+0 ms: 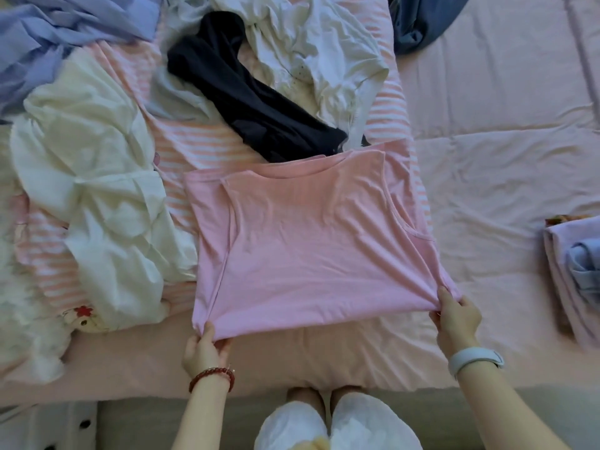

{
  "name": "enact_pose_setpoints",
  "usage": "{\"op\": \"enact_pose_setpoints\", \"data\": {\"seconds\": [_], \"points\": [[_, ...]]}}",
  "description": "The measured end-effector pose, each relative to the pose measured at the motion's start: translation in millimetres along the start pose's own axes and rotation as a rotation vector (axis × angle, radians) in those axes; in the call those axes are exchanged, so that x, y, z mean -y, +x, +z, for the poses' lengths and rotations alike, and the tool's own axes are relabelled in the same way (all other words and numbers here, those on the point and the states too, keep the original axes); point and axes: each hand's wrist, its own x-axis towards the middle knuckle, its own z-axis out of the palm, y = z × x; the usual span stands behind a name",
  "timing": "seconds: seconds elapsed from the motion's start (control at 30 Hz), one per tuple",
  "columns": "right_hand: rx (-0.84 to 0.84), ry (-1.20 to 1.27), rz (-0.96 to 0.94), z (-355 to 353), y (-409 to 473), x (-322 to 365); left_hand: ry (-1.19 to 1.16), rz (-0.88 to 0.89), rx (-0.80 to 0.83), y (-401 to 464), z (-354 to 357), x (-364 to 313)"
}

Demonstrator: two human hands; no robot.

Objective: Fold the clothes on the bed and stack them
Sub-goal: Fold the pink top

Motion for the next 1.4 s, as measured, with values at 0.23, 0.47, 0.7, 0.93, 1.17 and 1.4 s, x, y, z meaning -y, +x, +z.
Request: {"op": "enact_pose_setpoints", "data": {"seconds": [0.23,0.47,0.7,0.93,1.17,1.4], "points": [[-0.038,0.086,0.021,-3.7,-10.9,18.3,-0.019,-0.032,0.085,-11.5,-0.1,-26.0],[0.049,0.041,-0.09,57.7,3.6,87.3,-0.16,0.024,0.141,-17.6,69.9,-87.3],[0.156,0.034,-0.18,126.2,16.1,150.1,-0.245,0.078,0.229,-5.4,128.8,-126.8],[0.104,-0.15,-0.258,135.2,42.4,127.7,-0.102,0.173,0.34,20.0,145.0,-109.0],[0.038,-0.54,-0.319,103.8,53.9,62.5,1.151,1.02,0.419,25.6,128.0,-25.3],[0.207,-0.395,-0.157,114.2,85.5,60.9,1.76,1.137,0.538,10.6,175.1,7.2]]}}
